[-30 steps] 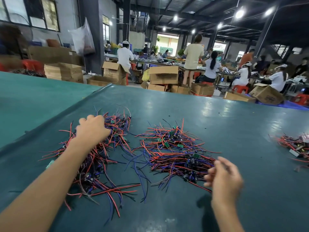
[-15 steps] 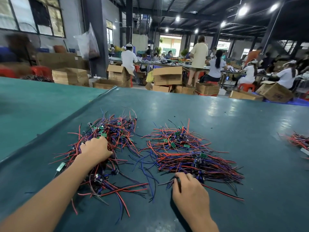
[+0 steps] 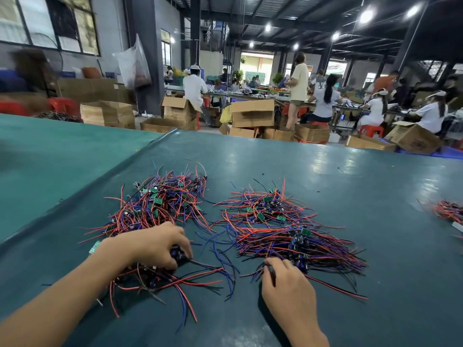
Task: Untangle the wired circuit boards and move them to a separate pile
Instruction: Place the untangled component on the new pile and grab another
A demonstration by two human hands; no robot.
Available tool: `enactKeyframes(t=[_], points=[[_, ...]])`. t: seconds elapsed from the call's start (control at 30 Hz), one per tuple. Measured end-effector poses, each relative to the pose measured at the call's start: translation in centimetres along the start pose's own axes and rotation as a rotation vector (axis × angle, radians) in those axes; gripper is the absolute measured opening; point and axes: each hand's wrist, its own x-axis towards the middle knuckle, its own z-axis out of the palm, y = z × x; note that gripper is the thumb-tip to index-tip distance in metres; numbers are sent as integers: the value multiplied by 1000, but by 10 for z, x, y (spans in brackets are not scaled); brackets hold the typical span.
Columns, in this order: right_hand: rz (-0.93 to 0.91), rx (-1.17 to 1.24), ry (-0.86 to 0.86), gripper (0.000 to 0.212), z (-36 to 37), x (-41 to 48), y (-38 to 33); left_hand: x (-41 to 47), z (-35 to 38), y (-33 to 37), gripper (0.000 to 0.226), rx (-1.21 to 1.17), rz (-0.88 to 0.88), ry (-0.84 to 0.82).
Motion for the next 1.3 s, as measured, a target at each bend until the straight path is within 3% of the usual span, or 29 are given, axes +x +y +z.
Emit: enactKeyframes(t=[0.23,0.4,0.53,0.6,0.67,0.73,0.8,1.03,1.17,1.3], points=[[-8,22,15,22,-1,0,-1,-4,-6,4,25,196,50,111],[-15,36,17,21,0,-1,0,-17,-10,15,26,-130,192,552],[-14,53,25,20,1,-1,3,-23,-11,44,33,-337,85,1029],[-11,58,17,21,2,0,3,-22,-9,63,32,-582,32,1162],[-12,58,17,22,3,0,3,-15,-10,80,29,-1118,65,1108],[-20,75,33,22,2,0,3,-7,-13,95,29,-1665,146,892],[-21,107,58,20,1,-1,3,0,-15,103,33,-1897,194,707],[-35,266,134,19,-5,-2,3,39,21,112,35,-2084,141,324],[1,512,176,18,-6,-4,5,51,55,109,43,-2113,24,273],[146,840,150,19,-10,1,14,54,65,108,36,-2049,31,236]])
